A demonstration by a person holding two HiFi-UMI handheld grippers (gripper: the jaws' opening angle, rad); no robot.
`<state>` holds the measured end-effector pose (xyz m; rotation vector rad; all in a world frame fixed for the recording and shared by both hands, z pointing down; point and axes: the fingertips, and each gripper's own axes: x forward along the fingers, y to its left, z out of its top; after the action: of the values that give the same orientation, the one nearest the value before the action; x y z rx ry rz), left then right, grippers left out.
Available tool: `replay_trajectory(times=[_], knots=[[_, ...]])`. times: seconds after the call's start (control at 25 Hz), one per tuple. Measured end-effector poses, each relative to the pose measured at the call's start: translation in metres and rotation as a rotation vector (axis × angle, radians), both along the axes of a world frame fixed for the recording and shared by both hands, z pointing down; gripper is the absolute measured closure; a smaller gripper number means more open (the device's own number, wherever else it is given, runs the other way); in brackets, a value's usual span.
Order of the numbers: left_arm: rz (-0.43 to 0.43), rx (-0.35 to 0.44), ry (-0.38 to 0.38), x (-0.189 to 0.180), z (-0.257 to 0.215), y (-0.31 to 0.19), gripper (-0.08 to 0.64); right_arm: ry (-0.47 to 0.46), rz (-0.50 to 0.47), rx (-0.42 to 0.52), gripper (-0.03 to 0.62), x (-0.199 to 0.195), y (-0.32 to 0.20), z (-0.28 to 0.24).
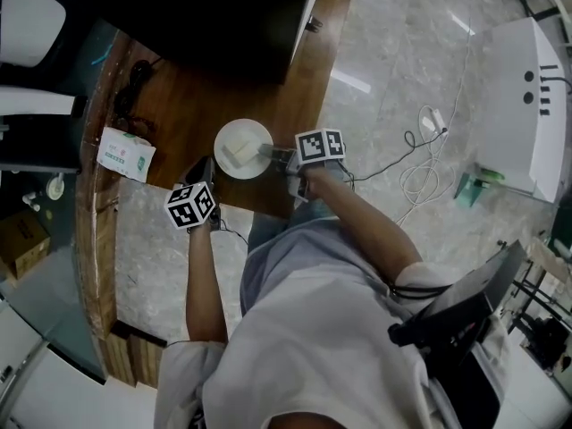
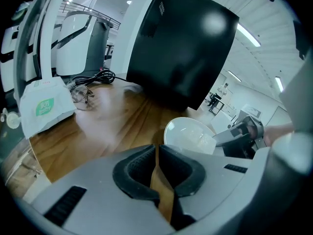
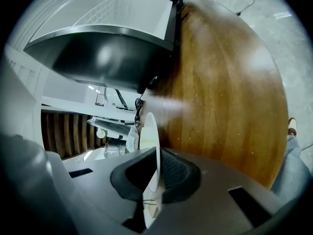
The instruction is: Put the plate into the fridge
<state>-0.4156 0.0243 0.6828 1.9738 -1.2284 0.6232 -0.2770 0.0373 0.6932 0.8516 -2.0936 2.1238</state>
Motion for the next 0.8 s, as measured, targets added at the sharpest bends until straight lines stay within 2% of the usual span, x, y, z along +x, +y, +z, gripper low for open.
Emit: replay_trajectory(times=[0.16,0.4,0.8], knots=[[0.017,0.021,0.000,0.019,-0.004,0.008,0.523,0.026,-0.021,0.003,0.565,0.019,0.008,-0.003],[0.048,0.162,-0.028,0.077,-0.026,0.004,0.530,0.064,-0.038,0.013,0.565,0.069,0.013,-0.009],[0.097,0.183,-0.015,0.187,-0.046,0.005,0.531,0.040,-0.030,0.025,0.565,0.160,0.003,-0.031]])
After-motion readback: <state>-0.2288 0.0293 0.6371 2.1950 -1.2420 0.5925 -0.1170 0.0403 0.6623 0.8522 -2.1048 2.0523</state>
